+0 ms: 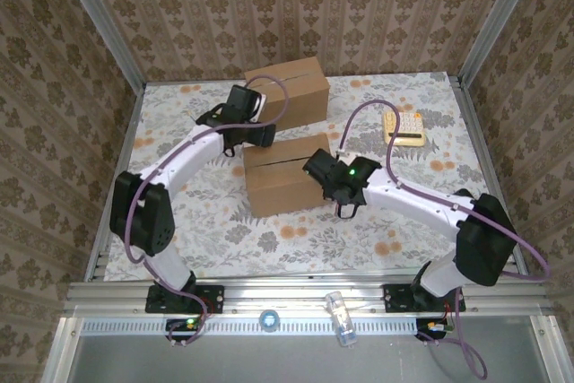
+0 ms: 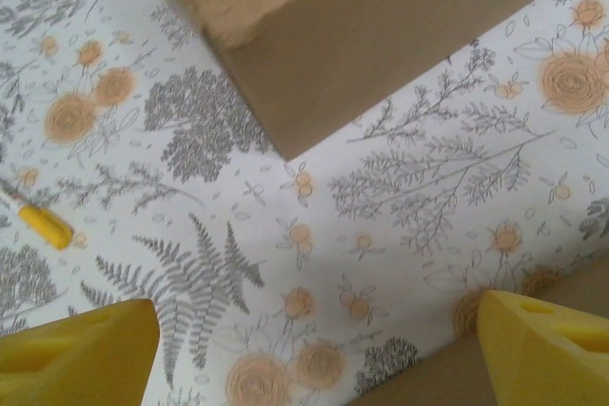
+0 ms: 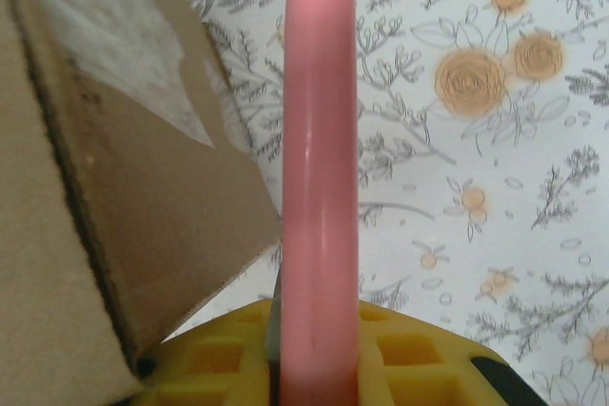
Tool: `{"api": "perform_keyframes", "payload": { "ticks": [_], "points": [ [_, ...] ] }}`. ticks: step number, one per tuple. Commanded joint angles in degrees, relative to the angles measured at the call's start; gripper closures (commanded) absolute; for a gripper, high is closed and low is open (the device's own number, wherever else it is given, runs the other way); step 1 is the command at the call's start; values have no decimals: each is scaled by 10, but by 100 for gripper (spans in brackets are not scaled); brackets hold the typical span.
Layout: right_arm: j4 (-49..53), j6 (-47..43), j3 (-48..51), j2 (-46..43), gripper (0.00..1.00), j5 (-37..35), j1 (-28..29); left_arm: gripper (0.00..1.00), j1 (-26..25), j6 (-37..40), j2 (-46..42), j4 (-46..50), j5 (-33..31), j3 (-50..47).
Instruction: Unpack the express box
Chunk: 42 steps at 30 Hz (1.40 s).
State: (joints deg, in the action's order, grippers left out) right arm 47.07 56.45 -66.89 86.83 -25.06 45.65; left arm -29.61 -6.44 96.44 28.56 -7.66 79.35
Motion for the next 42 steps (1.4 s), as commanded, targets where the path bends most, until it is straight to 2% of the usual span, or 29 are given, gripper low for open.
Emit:
{"api": "perform_keyframes", "payload": {
  "ticks": [1,8,18,25,33,42],
  "points": [
    [-73,-67,-44,26,100,23,-24,14,-9,-17,-37,67,5,-40],
    [-109,-166,-124,99,100,86,-61,14,-13,-66,-134,85,7,-121],
    [-147,-282,-260,212,100,212,-82,14,-50,-147,-283,118,10,-217],
    [-126,-335,-361,288,100,284,-84,13,-76,-184,-332,126,11,-252],
    [-102,-345,-411,330,100,280,-89,12,-100,-207,-335,117,13,-260],
    [-82,-333,-386,280,100,177,-121,7,-114,-200,-350,159,-1,-219]
  ]
}}
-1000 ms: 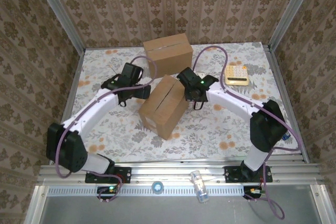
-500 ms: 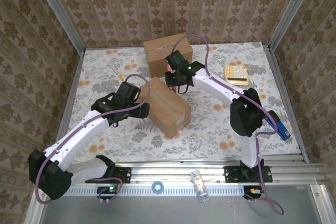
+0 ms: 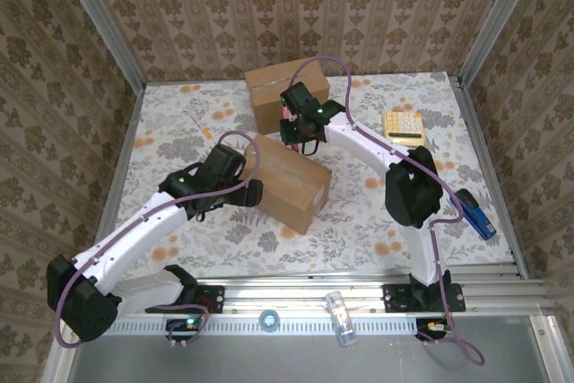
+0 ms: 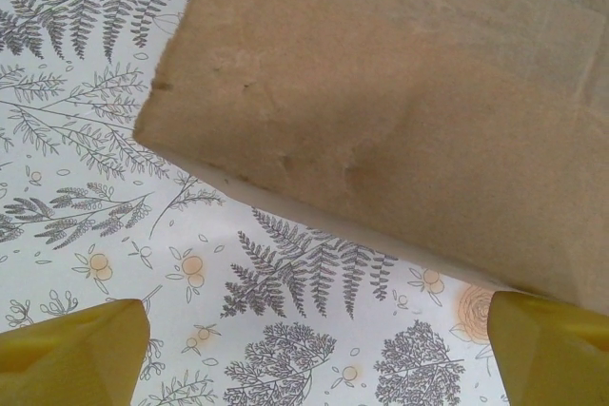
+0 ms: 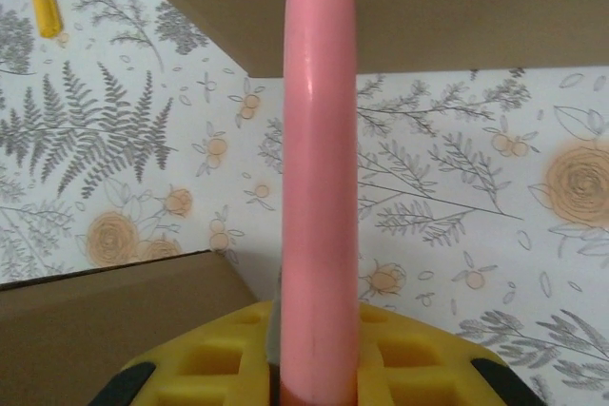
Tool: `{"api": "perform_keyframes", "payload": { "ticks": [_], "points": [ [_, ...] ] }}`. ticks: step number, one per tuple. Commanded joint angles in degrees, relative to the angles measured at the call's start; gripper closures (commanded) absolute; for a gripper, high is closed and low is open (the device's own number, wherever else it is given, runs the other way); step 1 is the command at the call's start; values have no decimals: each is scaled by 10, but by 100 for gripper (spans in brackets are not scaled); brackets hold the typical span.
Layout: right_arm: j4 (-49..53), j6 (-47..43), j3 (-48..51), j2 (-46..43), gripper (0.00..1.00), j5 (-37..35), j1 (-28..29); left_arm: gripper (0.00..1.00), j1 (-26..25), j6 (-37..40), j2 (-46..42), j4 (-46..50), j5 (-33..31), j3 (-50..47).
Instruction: Unpack the express box
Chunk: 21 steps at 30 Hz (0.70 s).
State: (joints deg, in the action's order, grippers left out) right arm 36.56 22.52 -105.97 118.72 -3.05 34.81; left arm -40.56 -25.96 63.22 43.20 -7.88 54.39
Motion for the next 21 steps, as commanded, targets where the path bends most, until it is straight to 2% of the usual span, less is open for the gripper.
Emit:
{"api": "perform_keyframes", "payload": {
  "ticks": [1,9,14,17,21],
  "points": [
    [24,9,12,-53,100,-54,-18,6,-6,-1,-22,20,0,39],
    [53,21,105,-171,100,-157,-32,0,-6,24,-41,59,6,92],
    [60,50,218,-265,100,-175,-29,1,6,36,-21,98,-43,151],
    [67,65,277,-312,100,-176,-16,2,48,42,5,109,-52,183],
    [87,96,340,-358,100,-194,13,6,134,46,44,80,-33,198]
  ]
}}
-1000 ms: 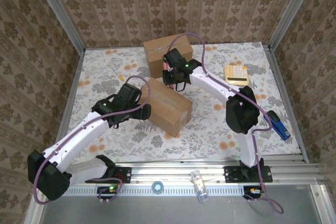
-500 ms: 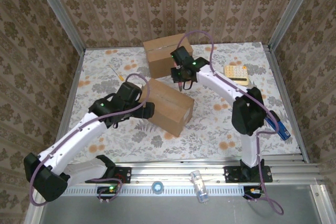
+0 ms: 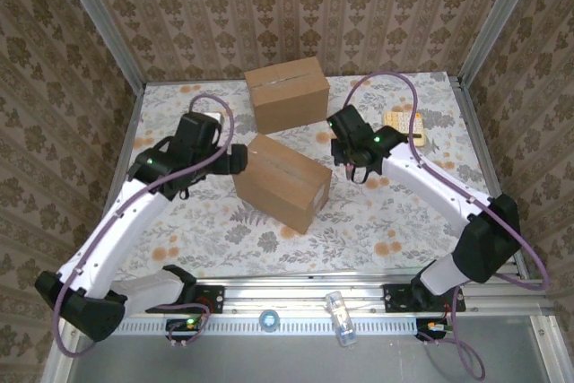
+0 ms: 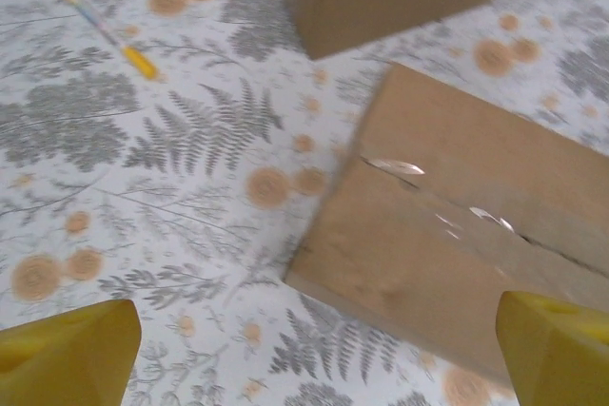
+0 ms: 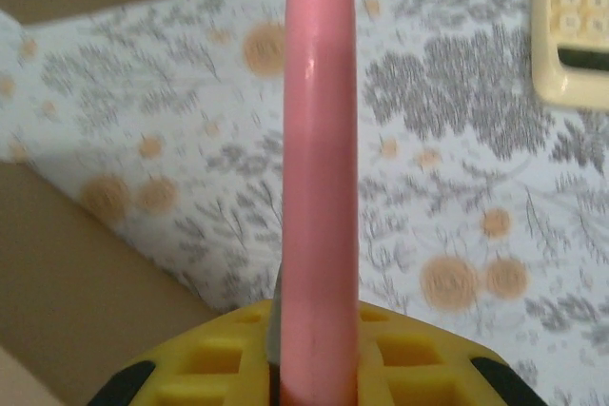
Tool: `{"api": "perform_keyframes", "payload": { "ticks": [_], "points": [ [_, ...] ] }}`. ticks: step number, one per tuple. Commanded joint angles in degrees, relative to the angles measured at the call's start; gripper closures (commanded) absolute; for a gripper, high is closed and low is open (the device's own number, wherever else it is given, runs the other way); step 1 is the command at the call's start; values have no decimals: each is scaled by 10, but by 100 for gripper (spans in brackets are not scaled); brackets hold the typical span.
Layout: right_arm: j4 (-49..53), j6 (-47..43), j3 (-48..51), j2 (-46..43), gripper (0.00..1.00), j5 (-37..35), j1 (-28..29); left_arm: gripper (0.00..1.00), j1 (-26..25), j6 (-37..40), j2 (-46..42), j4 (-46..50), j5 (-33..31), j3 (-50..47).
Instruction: Unpack the express box
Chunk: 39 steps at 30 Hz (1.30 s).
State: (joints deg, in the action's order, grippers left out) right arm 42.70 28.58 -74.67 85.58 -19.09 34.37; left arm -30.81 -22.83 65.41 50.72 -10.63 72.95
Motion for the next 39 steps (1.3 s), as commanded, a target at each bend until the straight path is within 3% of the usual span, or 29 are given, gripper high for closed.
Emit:
{"api": "perform_keyframes", "payload": {
  "ticks": [1,5,9,16,27,35,39],
  "points": [
    [28,45,40,-36,100,-36,25,6,64,16,34,-9,1,12],
    [47,81,73,-53,100,-53,55,8,121,15,80,-61,27,5],
    [40,109,98,-51,100,-46,75,9,147,8,127,-110,53,-18],
    [-2,115,100,-27,100,-11,77,10,144,-6,178,-166,95,-70],
    [-43,74,42,39,100,27,54,10,133,-18,174,-206,122,-129],
    [-40,68,30,41,100,29,44,10,132,-14,173,-215,111,-132],
    [-35,78,47,27,100,28,44,8,136,-10,171,-200,67,-119]
  ]
}}
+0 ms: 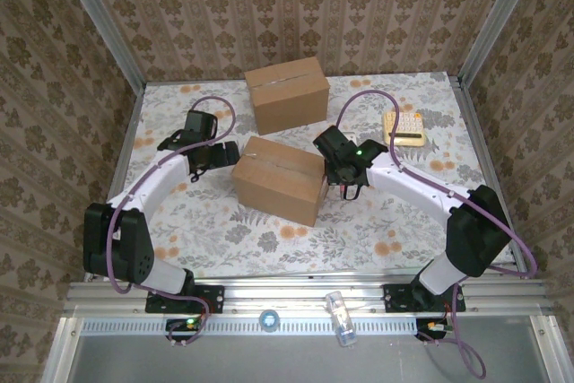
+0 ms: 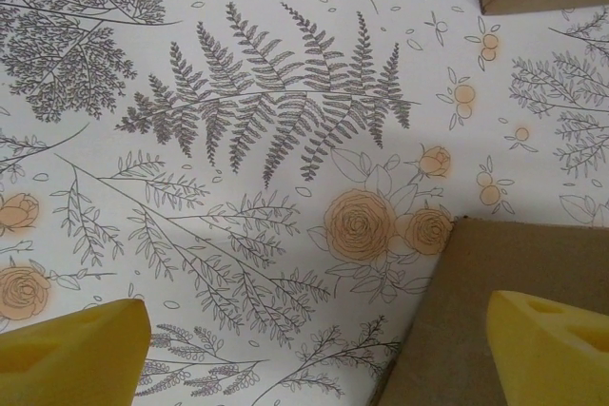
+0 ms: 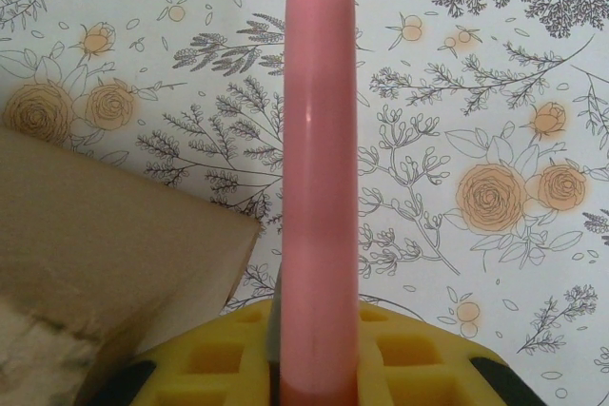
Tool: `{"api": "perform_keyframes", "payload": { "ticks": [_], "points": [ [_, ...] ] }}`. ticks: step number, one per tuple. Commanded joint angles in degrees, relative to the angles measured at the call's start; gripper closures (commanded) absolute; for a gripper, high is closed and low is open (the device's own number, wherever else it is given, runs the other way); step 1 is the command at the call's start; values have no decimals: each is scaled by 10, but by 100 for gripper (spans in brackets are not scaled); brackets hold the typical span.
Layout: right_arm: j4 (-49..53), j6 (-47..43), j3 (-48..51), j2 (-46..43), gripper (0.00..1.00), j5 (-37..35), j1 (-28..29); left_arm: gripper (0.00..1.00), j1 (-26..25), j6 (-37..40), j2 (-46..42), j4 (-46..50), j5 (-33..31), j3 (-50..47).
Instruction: Unpack the express box
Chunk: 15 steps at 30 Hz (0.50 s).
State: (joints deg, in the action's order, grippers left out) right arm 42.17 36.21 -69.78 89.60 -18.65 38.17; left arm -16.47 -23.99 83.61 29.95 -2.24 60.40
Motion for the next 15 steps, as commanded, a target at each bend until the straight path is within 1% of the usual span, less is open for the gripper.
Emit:
{"api": "perform_keyframes", "payload": {
  "ticks": [1,4,6,8,12,15],
  "points": [
    [-29,4,3,-17,100,22,6,8,-7,1,-12,16,-38,11],
    [-25,8,15,-30,100,16,5,5,4,-7,-23,33,-96,22],
    [-21,10,22,-38,100,13,1,3,13,-18,-38,35,-117,23],
    [-20,12,31,-48,100,14,-5,2,18,-28,-61,23,-121,17],
    [-18,11,42,-68,100,19,-15,0,20,-32,-120,-24,-93,-11],
    [-11,9,46,-82,100,20,-20,0,18,-10,-168,-82,-20,-41]
  ]
}}
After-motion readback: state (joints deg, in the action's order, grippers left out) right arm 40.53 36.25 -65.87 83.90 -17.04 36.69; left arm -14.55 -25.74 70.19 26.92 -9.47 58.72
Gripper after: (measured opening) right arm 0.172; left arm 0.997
